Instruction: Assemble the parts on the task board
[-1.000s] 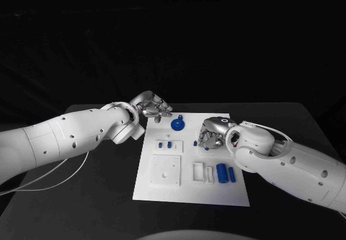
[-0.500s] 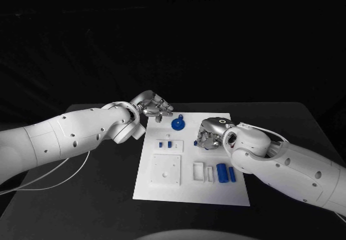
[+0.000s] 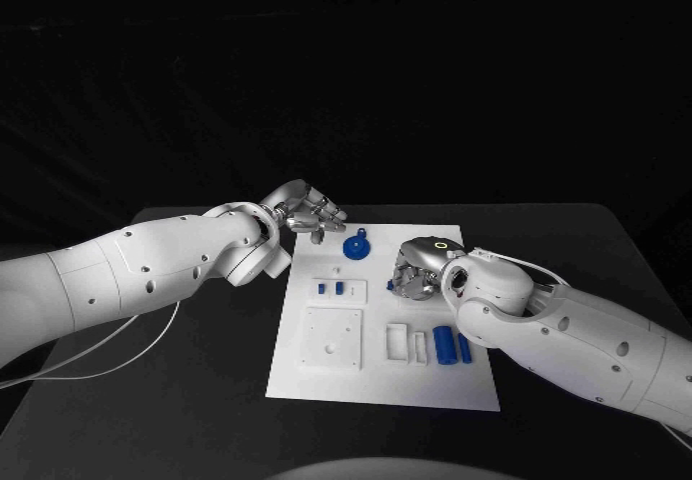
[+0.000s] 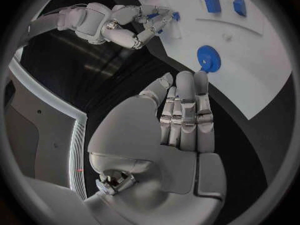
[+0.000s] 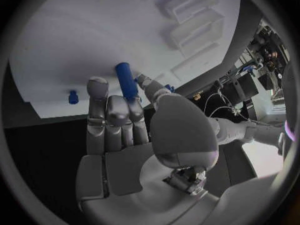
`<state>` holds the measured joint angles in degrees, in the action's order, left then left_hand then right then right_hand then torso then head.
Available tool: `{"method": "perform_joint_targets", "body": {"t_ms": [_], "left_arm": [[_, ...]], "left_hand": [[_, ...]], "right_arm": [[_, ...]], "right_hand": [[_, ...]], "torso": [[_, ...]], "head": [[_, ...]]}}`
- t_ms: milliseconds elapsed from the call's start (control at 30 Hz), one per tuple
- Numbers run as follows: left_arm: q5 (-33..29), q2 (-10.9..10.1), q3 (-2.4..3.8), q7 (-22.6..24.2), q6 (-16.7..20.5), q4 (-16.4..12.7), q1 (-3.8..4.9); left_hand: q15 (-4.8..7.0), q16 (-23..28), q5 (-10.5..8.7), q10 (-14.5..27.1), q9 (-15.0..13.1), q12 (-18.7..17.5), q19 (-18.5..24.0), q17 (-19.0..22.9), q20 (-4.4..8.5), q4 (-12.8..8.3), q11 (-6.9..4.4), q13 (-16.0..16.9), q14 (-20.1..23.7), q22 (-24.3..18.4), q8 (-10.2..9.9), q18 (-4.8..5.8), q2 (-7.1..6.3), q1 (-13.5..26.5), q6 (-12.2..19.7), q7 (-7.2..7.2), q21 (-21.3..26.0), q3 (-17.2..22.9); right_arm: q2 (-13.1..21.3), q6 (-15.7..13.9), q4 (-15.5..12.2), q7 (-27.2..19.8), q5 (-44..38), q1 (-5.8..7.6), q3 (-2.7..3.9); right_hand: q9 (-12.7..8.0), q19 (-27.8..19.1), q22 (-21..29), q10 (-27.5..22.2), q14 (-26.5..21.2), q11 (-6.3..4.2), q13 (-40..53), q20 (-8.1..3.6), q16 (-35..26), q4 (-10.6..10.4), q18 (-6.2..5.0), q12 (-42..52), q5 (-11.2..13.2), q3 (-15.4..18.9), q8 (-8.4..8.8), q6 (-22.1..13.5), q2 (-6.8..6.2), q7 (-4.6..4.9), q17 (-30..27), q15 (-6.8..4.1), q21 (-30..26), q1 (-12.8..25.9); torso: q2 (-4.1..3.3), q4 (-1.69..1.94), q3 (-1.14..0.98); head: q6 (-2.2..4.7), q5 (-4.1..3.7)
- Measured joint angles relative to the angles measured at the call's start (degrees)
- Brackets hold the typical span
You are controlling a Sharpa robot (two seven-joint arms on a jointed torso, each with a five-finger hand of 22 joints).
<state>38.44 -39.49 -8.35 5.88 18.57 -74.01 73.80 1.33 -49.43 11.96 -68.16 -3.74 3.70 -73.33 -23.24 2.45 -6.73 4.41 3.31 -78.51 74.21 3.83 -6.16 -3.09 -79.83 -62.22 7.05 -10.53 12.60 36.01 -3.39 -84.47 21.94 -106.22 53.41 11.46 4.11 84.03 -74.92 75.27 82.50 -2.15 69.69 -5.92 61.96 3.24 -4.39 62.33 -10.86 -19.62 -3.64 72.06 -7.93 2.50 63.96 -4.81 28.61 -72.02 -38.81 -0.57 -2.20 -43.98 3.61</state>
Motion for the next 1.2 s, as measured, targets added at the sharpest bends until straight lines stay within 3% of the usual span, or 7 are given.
{"method": "perform_joint_targets", "body": {"t_ms": [200, 333, 500, 833, 1200], "left_arm": [[-0.03, 0.0, 0.0, -0.02, -0.01, 0.0, 0.0], [-0.04, 0.01, 0.0, -0.03, -0.02, 0.0, 0.0], [-0.06, 0.01, 0.0, -0.07, -0.04, 0.0, 0.0], [-0.09, 0.0, 0.0, -0.19, -0.1, 0.01, 0.0], [-0.12, 0.06, 0.0, -0.36, -0.17, 0.02, 0.0]], "left_hand": [[0.0, 0.0, 0.0, 0.0, 0.0, 0.0, 0.0, 0.0, 0.0, 0.0, 0.0, 0.0, 0.0, 0.0, 0.0, 0.0, 0.0, 0.0, 0.0, 0.0, 0.0, 0.0], [0.0, 0.0, 0.0, 0.0, 0.0, 0.0, 0.0, 0.01, 0.0, 0.0, 0.0, 0.0, 0.0, -0.01, 0.0, 0.0, 0.0, 0.0, 0.0, 0.0, 0.0, 0.0], [0.0, 0.23, 0.0, 0.21, 0.0, 0.0, 0.0, -0.13, 0.0, 0.15, 0.21, 0.0, 0.0, 0.17, 0.0, 0.0, 0.0, 0.0, 0.0, 0.0, 0.39, -0.15], [0.0, 0.23, 0.0, 0.21, 0.0, 0.0, 0.01, -0.2, 0.0, 0.15, 0.21, 0.0, 0.0, 0.25, 0.0, 0.0, 0.0, 0.0, 0.0, 0.0, 0.78, -0.15], [0.0, 0.23, 0.0, 0.21, 0.0, 0.0, -0.2, -0.27, -0.21, 0.15, 0.2, 0.0, 0.0, 0.36, 0.0, -0.03, 0.0, 0.0, 0.21, 0.21, 1.05, -0.15]], "right_arm": [[-0.45, -0.62, 0.37, -0.03, -0.18, 0.1, -0.3], [-0.64, -1.23, 0.5, 0.09, -0.24, 0.1, -0.44], [-0.92, -2.07, 0.66, 0.88, -0.29, 0.1, -0.55], [-1.68, -2.99, 1.25, 2.26, -0.19, -0.12, -1.03], [-2.95, -3.15, 2.06, 2.76, -0.01, -0.02, -1.47]], "right_hand": [[-0.02, 0.0, 0.0, 0.01, 0.0, 0.01, 0.05, 0.0, -0.18, -0.16, 0.01, -0.35, 0.66, 0.16, 0.0, -0.38, -0.23, 0.31, 0.0, 0.0, 0.0, 0.23], [-0.19, 0.0, 0.0, -0.21, 0.0, 0.24, -0.31, 0.0, -0.42, -1.24, 0.01, -0.88, 1.7, 0.43, 0.0, -2.17, -1.06, 0.64, -0.01, 0.0, -0.45, 1.06], [-0.26, 0.0, 0.0, -0.41, 0.0, 0.43, -0.83, 0.0, -0.68, -3.58, 0.0, -1.21, 2.89, 0.89, 0.0, -4.05, -2.27, 1.31, -0.15, 0.0, -1.0, 1.52], [-0.26, 0.0, 0.01, -0.63, -0.2, 0.62, -1.25, 0.0, -0.68, -9.13, 0.0, -1.59, 5.79, 5.65, 0.0, -4.66, -3.02, 1.49, -0.15, 0.2, -1.33, 1.82], [-0.26, 0.0, 0.01, -0.62, -0.01, 0.62, -1.0, 0.0, -0.65, -9.88, 0.0, -0.98, 6.25, 5.76, 0.0, -4.45, -2.99, 1.29, 0.07, 0.41, -1.33, 1.34]], "torso": [[-0.01, 0.02, 0.0], [-0.01, 0.02, 0.02], [0.0, -0.01, 0.02], [0.0, -0.04, 0.01], [-0.01, 0.0, 0.01]], "head": [[-0.06, 0.12], [-0.07, 0.2], [-0.04, 0.29], [0.01, 0.3], [0.01, 0.3]]}}
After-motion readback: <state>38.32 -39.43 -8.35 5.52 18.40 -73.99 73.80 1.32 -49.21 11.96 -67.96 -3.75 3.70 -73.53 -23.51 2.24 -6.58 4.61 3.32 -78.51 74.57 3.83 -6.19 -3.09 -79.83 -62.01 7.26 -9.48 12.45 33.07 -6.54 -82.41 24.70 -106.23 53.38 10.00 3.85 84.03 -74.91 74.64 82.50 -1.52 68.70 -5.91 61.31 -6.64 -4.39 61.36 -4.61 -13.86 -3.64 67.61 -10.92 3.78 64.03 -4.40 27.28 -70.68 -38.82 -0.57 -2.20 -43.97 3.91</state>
